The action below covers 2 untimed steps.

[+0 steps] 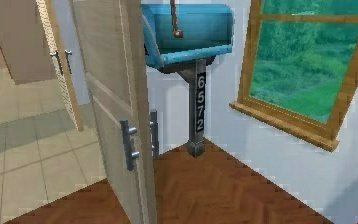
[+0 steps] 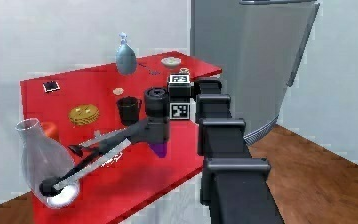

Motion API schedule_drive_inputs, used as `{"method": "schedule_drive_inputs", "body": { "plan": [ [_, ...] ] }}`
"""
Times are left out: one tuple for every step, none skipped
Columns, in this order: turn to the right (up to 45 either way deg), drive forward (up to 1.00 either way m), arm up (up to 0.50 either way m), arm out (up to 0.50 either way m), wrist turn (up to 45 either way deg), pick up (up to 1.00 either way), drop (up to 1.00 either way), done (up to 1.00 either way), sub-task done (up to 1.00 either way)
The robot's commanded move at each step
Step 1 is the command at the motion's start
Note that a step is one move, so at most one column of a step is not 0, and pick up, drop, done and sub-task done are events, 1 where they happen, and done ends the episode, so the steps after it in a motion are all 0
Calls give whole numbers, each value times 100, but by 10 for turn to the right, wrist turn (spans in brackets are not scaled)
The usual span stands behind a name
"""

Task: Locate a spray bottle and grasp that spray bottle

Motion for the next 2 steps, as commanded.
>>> {"method": "schedule_drive_inputs", "body": {
  "plan": [
    [0,0,0,0,450,0,0,0,0],
    [0,0,0,0,360,0,0,0,0]
  ]
}}
